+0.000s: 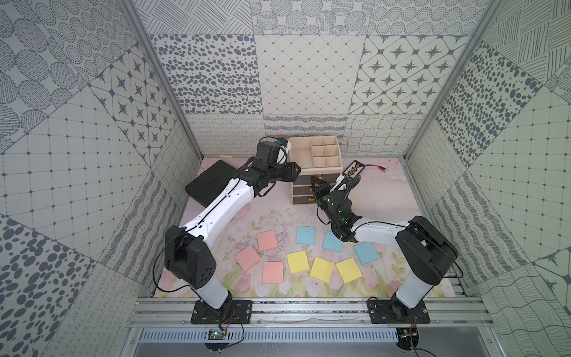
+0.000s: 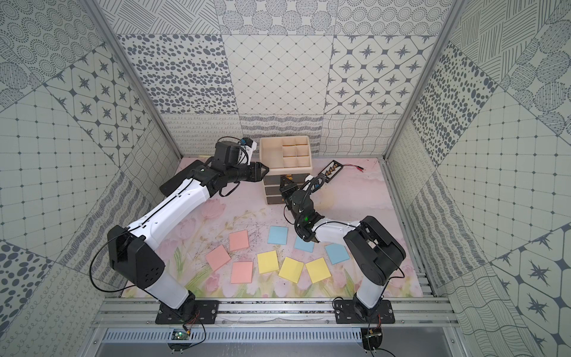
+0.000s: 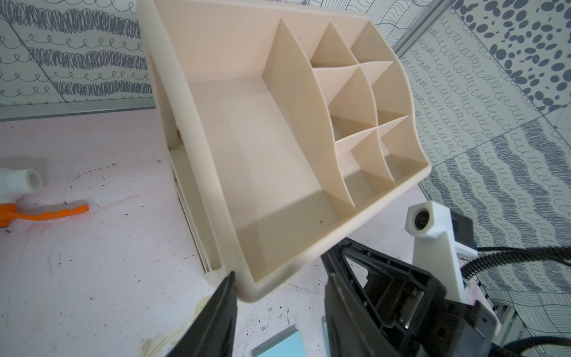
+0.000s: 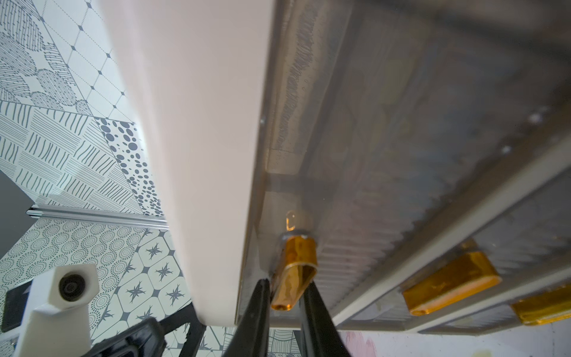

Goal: Please put the sticky notes in the drawer by color
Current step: Open the drawer in the storage box.

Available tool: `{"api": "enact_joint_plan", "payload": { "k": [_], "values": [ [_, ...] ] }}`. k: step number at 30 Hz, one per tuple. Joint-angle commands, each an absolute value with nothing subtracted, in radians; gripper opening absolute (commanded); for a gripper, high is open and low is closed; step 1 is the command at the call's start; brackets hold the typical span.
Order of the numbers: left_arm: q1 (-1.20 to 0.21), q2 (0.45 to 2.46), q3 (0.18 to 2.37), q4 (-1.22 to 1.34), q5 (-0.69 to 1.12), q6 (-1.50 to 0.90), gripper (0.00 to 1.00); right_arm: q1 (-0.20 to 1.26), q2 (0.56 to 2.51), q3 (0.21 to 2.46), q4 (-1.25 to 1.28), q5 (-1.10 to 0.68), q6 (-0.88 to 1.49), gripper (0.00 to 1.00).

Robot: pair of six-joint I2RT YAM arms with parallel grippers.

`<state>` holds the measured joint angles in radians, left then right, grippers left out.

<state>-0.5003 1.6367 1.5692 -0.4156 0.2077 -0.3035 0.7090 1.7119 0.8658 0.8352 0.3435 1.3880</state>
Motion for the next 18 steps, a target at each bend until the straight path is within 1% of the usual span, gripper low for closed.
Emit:
{"api": "enact_joint_plan", "payload": {
  "k": [1, 12, 13, 18],
  "values": [
    [-0.513, 1.654, 1.605, -0.436, 0.161, -0.264, 0.49, 0.704, 1.706, 0.869, 0.879, 0.338, 1.385, 0.17],
    [-0.526, 1.638, 1.602, -0.442, 0.011, -0.267, 0.49, 0.707, 1.698, 0.859, 0.879, 0.336, 1.387, 0.16],
    [-0.528, 1.641, 1.607, -0.442, -0.001, -0.267, 0.5, 0.708, 1.696, 0.859, 0.878, 0.337, 1.385, 0.17],
    [-0.526, 1.647, 1.613, -0.461, -0.033, -0.267, 0.64, 0.716, 1.678, 0.862, 0.866, 0.343, 1.366, 0.16]
  ]
}}
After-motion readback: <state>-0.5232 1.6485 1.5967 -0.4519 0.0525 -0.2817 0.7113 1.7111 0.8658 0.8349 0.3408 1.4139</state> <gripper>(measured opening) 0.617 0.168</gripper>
